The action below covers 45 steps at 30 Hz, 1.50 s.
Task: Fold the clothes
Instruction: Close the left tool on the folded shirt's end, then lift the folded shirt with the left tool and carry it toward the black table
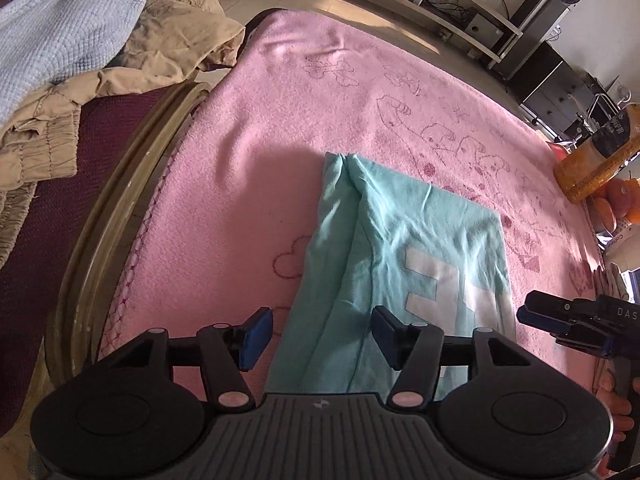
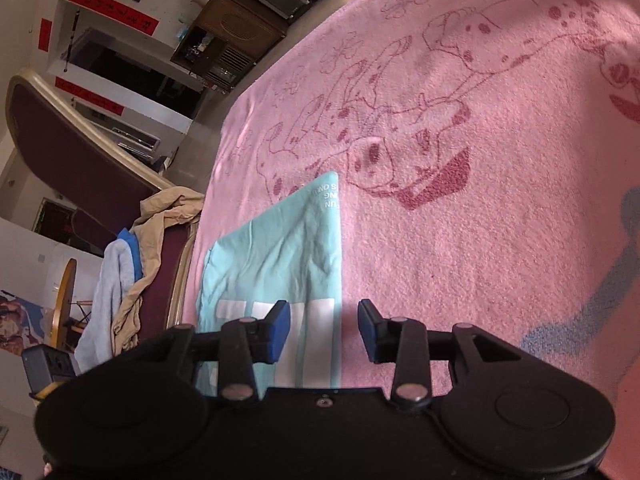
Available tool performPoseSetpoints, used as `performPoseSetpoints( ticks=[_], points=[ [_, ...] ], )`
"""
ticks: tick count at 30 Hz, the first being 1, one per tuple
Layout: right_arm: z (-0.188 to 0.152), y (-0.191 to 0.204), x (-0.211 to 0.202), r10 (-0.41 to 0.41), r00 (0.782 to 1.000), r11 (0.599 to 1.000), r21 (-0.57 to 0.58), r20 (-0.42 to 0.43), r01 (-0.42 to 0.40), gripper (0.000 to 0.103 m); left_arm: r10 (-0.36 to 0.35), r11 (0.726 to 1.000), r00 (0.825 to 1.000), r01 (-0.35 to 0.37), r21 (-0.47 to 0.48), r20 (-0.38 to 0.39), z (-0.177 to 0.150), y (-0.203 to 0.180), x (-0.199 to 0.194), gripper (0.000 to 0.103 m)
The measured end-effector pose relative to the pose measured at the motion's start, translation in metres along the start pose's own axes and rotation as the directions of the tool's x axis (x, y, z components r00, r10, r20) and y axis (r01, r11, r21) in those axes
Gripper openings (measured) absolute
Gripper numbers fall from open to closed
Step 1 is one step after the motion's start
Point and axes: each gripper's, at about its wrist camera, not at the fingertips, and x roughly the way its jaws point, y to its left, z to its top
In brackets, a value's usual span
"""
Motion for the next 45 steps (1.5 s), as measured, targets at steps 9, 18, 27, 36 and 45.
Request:
performPoseSetpoints(
  ticks=[9, 18, 27, 36, 45],
  points=[
    [0.004, 0.0, 0.016, 0.033, 0.999, 0.999, 0.016, -0.007, -0.033, 0.032, -0.049, 0.999, 0.999, 0.049, 0.004, -0.009, 0.009, -0.002, 0.013, 0.058],
    [0.01, -0.004, 0.03, 0.091, 0.994, 0.993, 0.064, 0.06, -0.095, 0.032, -0.093, 0.995, 0.996, 0.092, 0.026, 0.013, 0.029, -0.016, 0.031, 0.055],
    [0.013, -0.005, 0.041, 0.131, 0.988, 0.99, 0.05, 0.076, -0.135, 0.027, -0.026, 0.994, 0.996, 0.016, 0.108, 0.084, 0.026, -0.041, 0.039, 0.032],
    [-0.008, 0.039, 0.014, -0.003, 0.983, 0.988, -0.153, 0.182, 0.032, 0.005, 0.024, 0.96, 0.965, -0.095, 0.264, 0.261, -0.007, -0.078, 0.01, 0.009],
    [-0.051, 0.105, -0.11, 0.005, 0.92, 0.933, -0.333, 0.393, 0.138, 0.005, -0.129, 0.94, 0.849, -0.06, 0.336, 0.512, -0.055, -0.132, -0.105, 0.009]
  ],
)
